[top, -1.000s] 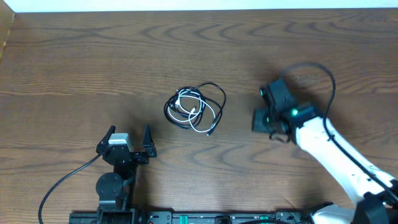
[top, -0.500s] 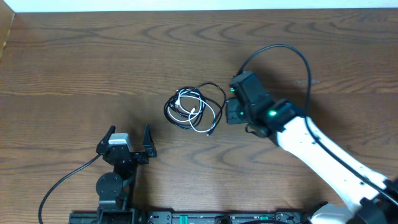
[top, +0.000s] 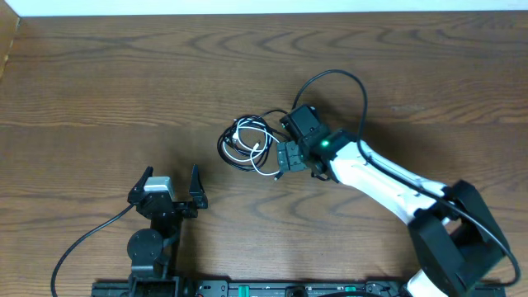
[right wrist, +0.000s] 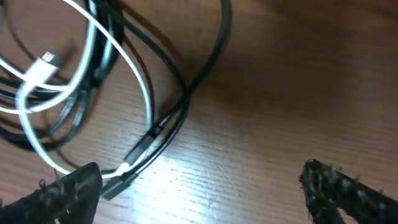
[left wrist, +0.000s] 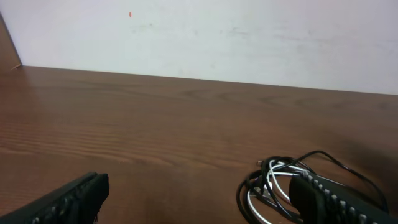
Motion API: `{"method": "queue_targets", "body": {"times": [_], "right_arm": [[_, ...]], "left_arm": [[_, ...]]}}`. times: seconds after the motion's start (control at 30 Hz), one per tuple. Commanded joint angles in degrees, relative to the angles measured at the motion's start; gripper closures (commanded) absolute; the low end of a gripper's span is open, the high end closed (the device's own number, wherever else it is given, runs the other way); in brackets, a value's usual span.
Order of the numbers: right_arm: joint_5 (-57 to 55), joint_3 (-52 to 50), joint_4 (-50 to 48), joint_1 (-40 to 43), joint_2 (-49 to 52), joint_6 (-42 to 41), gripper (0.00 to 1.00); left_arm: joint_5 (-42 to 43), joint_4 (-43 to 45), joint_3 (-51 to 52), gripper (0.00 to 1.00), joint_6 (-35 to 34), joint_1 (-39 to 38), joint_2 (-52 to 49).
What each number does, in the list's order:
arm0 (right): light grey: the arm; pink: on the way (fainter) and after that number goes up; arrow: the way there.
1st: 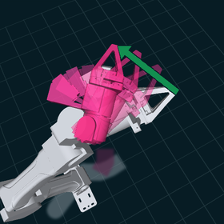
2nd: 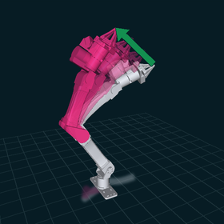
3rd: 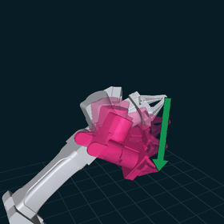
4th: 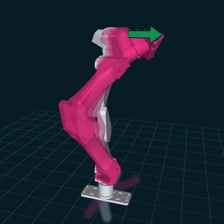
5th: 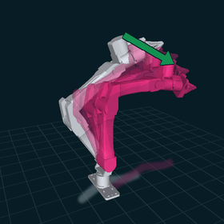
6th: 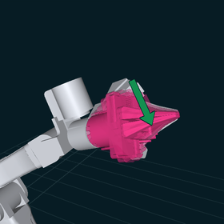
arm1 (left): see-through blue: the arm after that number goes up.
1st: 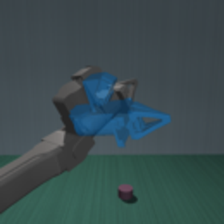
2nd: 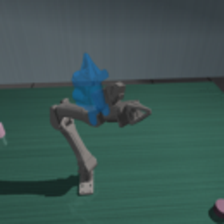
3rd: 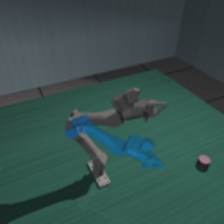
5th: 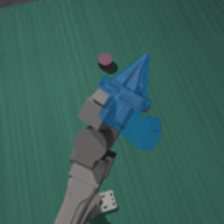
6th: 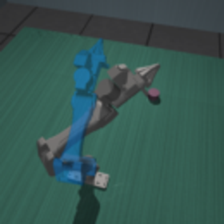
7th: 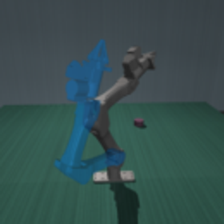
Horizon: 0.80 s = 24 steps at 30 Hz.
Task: Untangle cables
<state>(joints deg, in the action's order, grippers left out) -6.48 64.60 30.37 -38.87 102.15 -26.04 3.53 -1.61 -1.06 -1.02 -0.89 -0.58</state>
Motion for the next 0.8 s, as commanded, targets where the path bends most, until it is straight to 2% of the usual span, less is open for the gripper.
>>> {"method": "queue_targets", "body": {"times": [0.0,0.2,0.53,0.77], "right_arm": [[-1.2,0.5,-0.3,0.3,1.8,4.7,0.01],[-9.9,0.4,-2.1,0.9,4.7,4.7,0.01],[1.6,0.3,-4.7,4.4,5.4,4.7,0.01],[1.5,0.3,-6.9,4.4,5.4,4.7,0.01]], "left_arm": [[0.7,-2.0,0.8,0.03,1.0,-0.2,0.3],[0.7,-2.0,0.8,0.02,1.0,-0.2,0.3],[0.7,-2.0,0.8,0.02,1.0,-0.2,0.3],[0.7,-2.0,0.8,0.02,1.0,-0.2,0.3]]}}
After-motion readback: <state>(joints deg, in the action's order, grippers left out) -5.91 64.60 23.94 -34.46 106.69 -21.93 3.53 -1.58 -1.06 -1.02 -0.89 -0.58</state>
